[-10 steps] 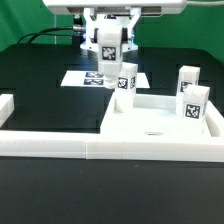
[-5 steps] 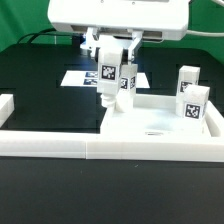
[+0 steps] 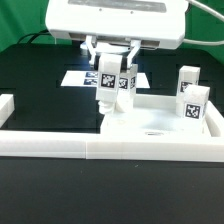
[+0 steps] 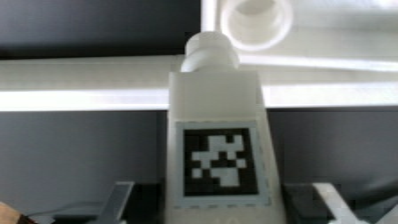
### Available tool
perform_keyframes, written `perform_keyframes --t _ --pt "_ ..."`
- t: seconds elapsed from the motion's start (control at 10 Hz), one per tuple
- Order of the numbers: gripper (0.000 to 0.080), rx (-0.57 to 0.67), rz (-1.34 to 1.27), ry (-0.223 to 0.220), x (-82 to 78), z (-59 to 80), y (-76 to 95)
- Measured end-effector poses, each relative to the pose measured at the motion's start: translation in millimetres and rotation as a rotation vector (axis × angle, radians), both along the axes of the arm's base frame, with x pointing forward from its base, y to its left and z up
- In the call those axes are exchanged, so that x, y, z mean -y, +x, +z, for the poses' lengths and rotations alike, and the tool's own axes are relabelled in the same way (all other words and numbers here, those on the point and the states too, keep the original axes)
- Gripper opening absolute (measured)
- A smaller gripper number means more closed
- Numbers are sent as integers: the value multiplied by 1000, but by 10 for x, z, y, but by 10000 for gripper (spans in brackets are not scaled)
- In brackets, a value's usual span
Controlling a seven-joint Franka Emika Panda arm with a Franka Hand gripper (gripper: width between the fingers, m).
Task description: Assemble square table
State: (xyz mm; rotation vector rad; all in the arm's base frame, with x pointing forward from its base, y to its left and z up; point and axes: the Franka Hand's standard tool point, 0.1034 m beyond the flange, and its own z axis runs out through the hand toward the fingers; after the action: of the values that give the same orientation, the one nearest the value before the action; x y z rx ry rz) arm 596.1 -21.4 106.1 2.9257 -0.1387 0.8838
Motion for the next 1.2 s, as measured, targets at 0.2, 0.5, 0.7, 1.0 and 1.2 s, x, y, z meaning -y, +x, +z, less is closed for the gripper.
perform_keyframes --t 0.2,0.5,0.7,1.0,1.2 --pt "291 -9 6 5 -48 4 -4" --pt "291 -11 6 5 -46 -7 -9" --pt "291 -36 13 28 77 147 -18" --pt "291 -58 41 92 427 491 -115" --pt "291 20 3 146 369 489 -70"
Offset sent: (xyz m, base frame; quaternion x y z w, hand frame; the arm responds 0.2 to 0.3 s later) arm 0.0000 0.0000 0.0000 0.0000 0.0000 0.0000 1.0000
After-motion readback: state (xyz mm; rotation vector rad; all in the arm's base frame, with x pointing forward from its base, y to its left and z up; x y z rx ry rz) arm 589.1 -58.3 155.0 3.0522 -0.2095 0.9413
